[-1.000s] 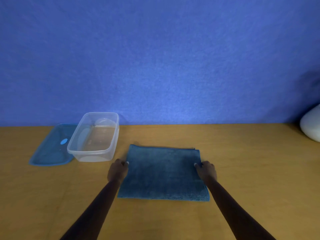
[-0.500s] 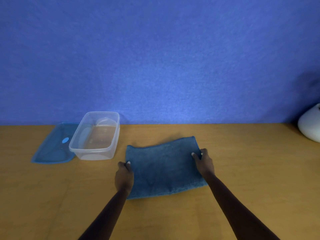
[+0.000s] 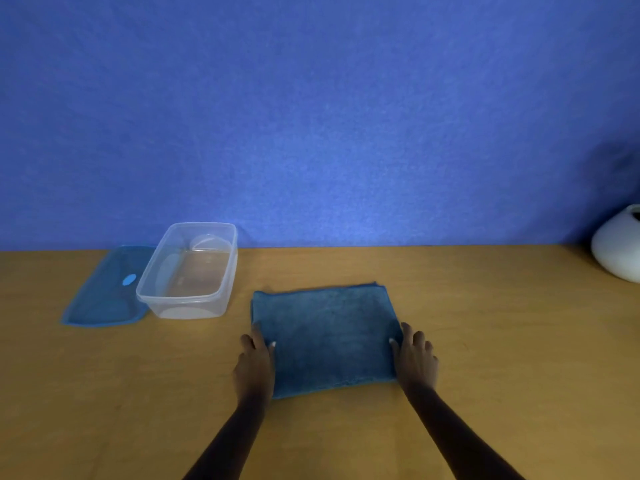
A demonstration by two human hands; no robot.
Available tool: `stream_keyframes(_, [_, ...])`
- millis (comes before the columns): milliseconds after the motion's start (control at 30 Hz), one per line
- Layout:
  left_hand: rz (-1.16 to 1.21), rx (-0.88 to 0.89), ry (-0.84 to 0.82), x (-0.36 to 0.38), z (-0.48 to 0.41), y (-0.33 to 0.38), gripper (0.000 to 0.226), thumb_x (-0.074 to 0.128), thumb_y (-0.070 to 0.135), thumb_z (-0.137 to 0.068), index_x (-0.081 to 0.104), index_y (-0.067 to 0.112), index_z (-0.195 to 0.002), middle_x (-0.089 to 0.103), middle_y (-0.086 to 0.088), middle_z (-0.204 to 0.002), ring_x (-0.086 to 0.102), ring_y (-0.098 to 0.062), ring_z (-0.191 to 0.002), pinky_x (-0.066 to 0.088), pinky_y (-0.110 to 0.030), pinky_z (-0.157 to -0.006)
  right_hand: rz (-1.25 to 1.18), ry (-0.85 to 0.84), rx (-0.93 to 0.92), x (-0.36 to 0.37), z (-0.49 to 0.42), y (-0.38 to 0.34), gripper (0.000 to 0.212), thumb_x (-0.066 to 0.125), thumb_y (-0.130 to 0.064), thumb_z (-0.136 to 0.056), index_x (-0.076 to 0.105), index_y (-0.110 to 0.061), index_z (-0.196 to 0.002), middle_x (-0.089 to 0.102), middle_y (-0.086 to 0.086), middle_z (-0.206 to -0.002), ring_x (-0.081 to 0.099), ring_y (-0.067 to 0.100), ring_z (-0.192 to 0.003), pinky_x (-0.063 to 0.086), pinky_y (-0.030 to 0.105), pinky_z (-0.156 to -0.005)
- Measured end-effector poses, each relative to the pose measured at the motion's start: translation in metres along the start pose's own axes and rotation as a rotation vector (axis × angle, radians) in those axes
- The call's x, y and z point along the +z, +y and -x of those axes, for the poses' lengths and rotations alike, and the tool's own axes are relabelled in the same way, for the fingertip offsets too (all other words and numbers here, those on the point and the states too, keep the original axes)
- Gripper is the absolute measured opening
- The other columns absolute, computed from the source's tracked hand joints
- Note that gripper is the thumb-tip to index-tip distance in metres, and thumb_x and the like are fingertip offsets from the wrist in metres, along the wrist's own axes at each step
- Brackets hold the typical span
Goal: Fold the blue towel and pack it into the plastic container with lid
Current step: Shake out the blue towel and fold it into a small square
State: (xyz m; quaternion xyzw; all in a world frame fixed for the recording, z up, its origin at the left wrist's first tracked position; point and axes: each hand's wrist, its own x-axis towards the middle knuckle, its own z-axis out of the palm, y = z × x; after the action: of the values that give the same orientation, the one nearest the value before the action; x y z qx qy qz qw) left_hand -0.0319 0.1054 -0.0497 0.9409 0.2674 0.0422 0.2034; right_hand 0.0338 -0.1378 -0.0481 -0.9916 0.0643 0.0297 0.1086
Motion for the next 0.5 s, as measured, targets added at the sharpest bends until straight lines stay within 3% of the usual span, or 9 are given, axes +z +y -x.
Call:
stream_keyframes(167, [-0.152, 0.074, -0.024, -0.002, -0.011, -0.001, 0.058, 0.037, 0.036, -0.098, 0.018, 0.015, -0.148, 0.047, -0.012, -0.128, 0.065, -0.022, -0.093, 0.055, -0.032, -0.073, 0.141, 0.006, -0.045, 0.004, 0.003, -0.006, 0.049, 0.029, -0.039, -0.099, 0.023, -0.017, -0.143, 0.045, 0.008, -0.133, 0.047, 0.025, -0.119, 0.048, 0.039, -0.091])
stream_keyframes(333, [-0.145, 0.081, 0.08, -0.012, -0.011, 0.014, 0.054, 0.066, 0.019, -0.084, 0.05, -0.006, -0.129, 0.06, -0.032, -0.114, 0.063, -0.044, -0.097, 0.052, -0.05, -0.08, 0.042, 0.112, -0.315, 0.002, 0.017, -0.036, 0.053, 0.047, -0.029, -0.095, 0.036, -0.009, -0.143, 0.042, 0.017, -0.146, 0.036, 0.034, -0.138, 0.039, 0.05, -0.107])
stream_keyframes(433, [-0.129, 0.268, 0.153, -0.012, 0.006, 0.034, 0.05, 0.054, 0.029, -0.085, 0.059, -0.006, -0.121, 0.064, -0.029, -0.119, 0.063, -0.042, -0.11, 0.053, -0.054, -0.086, 0.061, -0.063, -0.478, 0.012, 0.03, -0.059, 0.056, 0.029, -0.036, -0.099, 0.018, -0.014, -0.149, 0.017, 0.011, -0.159, 0.012, 0.028, -0.148, 0.018, 0.045, -0.119])
stream_keyframes(500, [-0.159, 0.434, 0.117, -0.002, 0.023, 0.043, 0.054, 0.037, 0.037, -0.089, 0.065, 0.001, -0.117, 0.067, -0.02, -0.12, 0.065, -0.034, -0.111, 0.051, -0.049, -0.093, 0.048, -0.043, -0.561, 0.014, 0.039, -0.069, 0.052, 0.031, -0.035, -0.095, 0.037, -0.013, -0.143, 0.036, 0.011, -0.152, 0.032, 0.027, -0.142, 0.033, 0.046, -0.113])
